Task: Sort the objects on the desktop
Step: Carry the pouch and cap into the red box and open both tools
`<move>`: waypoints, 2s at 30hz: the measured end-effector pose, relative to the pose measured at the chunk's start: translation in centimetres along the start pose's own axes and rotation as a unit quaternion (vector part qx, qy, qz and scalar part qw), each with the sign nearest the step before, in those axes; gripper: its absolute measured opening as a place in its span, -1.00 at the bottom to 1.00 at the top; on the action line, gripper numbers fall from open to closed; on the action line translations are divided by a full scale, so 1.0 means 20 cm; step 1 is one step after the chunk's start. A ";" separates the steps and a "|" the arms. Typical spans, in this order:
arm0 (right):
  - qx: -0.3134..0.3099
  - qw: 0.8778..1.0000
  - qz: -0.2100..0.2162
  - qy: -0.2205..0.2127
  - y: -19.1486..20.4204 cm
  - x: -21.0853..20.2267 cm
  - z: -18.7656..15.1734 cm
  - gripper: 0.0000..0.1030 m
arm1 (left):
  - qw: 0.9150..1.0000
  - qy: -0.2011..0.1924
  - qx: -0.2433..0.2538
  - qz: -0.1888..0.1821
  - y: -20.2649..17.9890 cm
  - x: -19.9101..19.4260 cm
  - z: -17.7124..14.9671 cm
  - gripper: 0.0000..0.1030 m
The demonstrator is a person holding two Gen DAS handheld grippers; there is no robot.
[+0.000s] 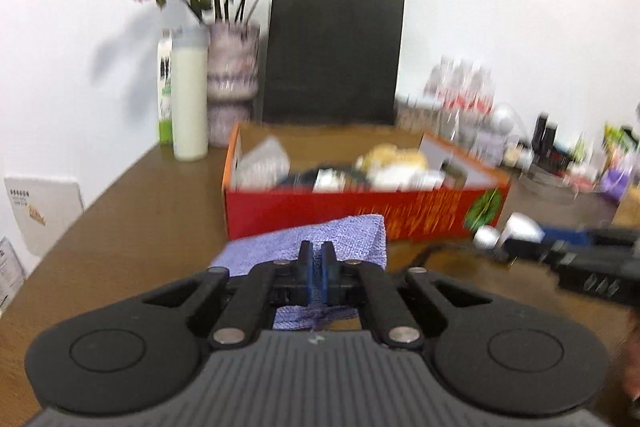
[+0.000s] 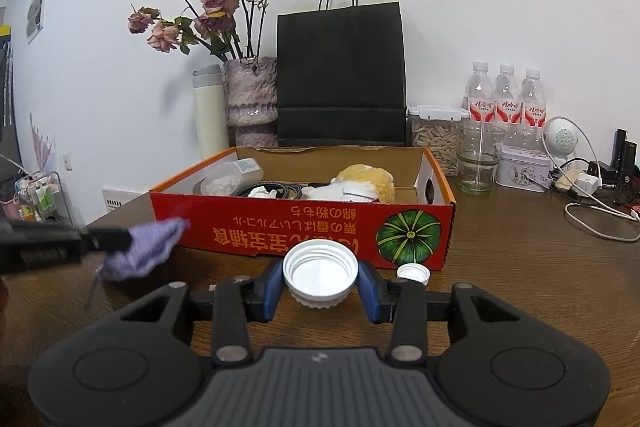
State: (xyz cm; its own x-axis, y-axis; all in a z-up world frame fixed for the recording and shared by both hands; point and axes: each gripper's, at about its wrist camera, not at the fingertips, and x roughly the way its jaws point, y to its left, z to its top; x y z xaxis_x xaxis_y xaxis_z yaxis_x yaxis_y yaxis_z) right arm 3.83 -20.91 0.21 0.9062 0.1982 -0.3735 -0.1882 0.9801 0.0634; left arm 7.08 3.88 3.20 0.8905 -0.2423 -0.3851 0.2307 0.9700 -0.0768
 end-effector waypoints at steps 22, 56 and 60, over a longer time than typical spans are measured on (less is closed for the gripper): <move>-0.035 0.998 -0.032 -0.038 -0.15 0.56 0.38 -0.24 | 0.994 -0.095 0.059 -0.006 -0.30 0.58 0.40 -0.87; -0.017 0.997 -0.044 -0.062 -0.33 0.58 0.29 0.95 | 0.992 -0.078 0.061 0.079 -0.23 0.71 0.22 1.00; -0.005 0.998 -0.052 -0.047 -0.38 0.46 0.25 0.95 | 0.993 -0.071 0.059 0.075 -0.26 0.63 0.18 1.00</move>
State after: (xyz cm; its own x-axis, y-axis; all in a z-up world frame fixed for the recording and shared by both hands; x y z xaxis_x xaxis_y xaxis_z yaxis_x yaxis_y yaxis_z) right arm 15.51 -26.41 0.83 0.9523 0.0956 -0.2897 -0.0940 0.9954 0.0195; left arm 18.42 -4.31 2.05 0.9628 -0.1029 -0.2500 0.1272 0.9884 0.0830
